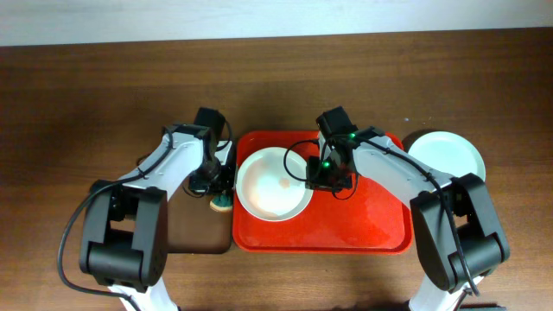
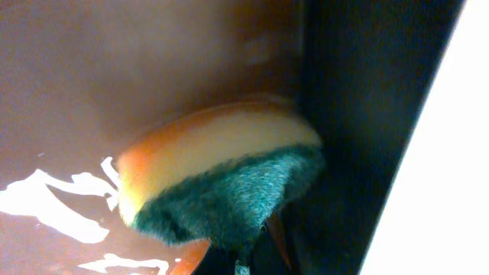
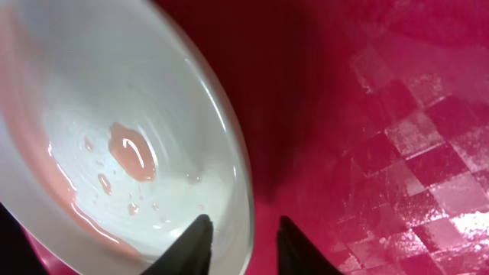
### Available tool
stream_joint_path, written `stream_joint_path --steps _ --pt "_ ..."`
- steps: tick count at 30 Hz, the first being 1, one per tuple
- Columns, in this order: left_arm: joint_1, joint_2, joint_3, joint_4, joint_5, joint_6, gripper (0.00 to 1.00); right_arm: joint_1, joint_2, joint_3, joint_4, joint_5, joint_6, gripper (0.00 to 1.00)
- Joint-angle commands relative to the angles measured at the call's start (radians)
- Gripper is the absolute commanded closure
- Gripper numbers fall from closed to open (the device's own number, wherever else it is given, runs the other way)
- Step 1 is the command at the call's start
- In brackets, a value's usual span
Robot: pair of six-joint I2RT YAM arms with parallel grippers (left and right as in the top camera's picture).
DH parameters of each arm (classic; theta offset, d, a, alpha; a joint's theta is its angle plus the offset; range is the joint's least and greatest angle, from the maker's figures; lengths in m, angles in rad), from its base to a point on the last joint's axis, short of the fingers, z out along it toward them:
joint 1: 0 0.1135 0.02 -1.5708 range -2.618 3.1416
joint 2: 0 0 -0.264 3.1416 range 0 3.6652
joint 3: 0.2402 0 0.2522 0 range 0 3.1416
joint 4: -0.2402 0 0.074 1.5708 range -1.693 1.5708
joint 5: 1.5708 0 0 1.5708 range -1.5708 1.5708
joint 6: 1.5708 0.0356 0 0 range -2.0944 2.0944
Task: Clean dirty plates on tray and stack at the side
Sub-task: 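Carry the sponge back to the black tray with left gripper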
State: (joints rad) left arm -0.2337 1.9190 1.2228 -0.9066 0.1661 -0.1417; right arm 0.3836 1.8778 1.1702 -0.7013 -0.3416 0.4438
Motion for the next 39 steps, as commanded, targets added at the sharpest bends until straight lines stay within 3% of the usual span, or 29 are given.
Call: stream_joint_path --steps 1,3,6,8,10,14,22,23,24,26,30,32,34,35,36,37,39 --pt "0.047 -0.022 -0.001 -0.008 0.002 0.008 1.0 0.011 -0.005 -0.003 0.002 0.004 -0.001 0.53" --pt "0.128 -0.145 0.002 -0.019 0.001 0.008 1.0 0.011 -0.002 -0.005 0.003 0.013 -0.001 0.51" --pt "0.185 -0.167 -0.006 -0.079 -0.053 0.008 1.0 0.011 0.019 -0.005 0.011 0.014 -0.001 0.5" --pt "0.184 -0.167 -0.029 -0.072 -0.095 -0.029 1.0 0.011 0.039 -0.005 0.011 0.013 -0.001 0.5" --pt "0.184 -0.167 -0.06 -0.059 -0.191 -0.087 1.0 0.011 0.041 -0.005 0.011 0.013 -0.001 0.59" --pt "0.184 -0.167 -0.157 0.03 -0.198 -0.097 1.0 0.011 0.042 -0.005 0.019 0.014 -0.001 0.6" --pt "0.184 -0.167 -0.232 0.059 -0.201 -0.105 0.99 0.011 0.042 -0.005 0.018 0.013 -0.001 0.6" --pt "0.184 -0.167 -0.235 0.062 -0.2 -0.105 0.89 0.011 0.042 -0.005 0.018 0.013 -0.001 0.6" --pt "0.185 -0.167 -0.233 0.066 -0.181 -0.105 0.64 0.011 0.042 -0.005 0.018 0.013 -0.001 0.59" --pt "0.192 -0.175 -0.199 0.045 -0.158 -0.105 0.57 0.011 0.042 -0.005 0.018 0.013 -0.001 0.54" --pt "0.288 -0.309 -0.154 0.039 -0.091 -0.116 0.44 0.011 0.042 -0.005 0.018 0.013 -0.002 0.55" --pt "0.328 -0.474 -0.152 0.043 0.008 -0.092 0.4 0.011 0.042 -0.005 0.026 0.014 -0.001 0.68" --pt "0.328 -0.64 -0.152 0.045 -0.002 -0.092 0.38 0.011 0.042 -0.005 0.026 0.031 -0.001 0.76" --pt "0.328 -0.694 -0.152 0.046 -0.032 -0.114 0.07 0.011 0.042 -0.005 0.025 0.04 -0.002 0.82" --pt "0.328 -0.779 -0.152 0.044 -0.113 -0.13 0.01 0.011 0.042 -0.005 0.03 0.04 -0.001 0.9" --pt "0.328 -0.813 -0.152 0.034 -0.129 -0.13 0.01 0.011 0.042 -0.005 0.046 0.04 -0.002 0.95" --pt "0.328 -0.836 -0.152 0.034 -0.129 -0.13 0.01 0.011 0.042 -0.005 0.076 0.04 -0.002 0.96"
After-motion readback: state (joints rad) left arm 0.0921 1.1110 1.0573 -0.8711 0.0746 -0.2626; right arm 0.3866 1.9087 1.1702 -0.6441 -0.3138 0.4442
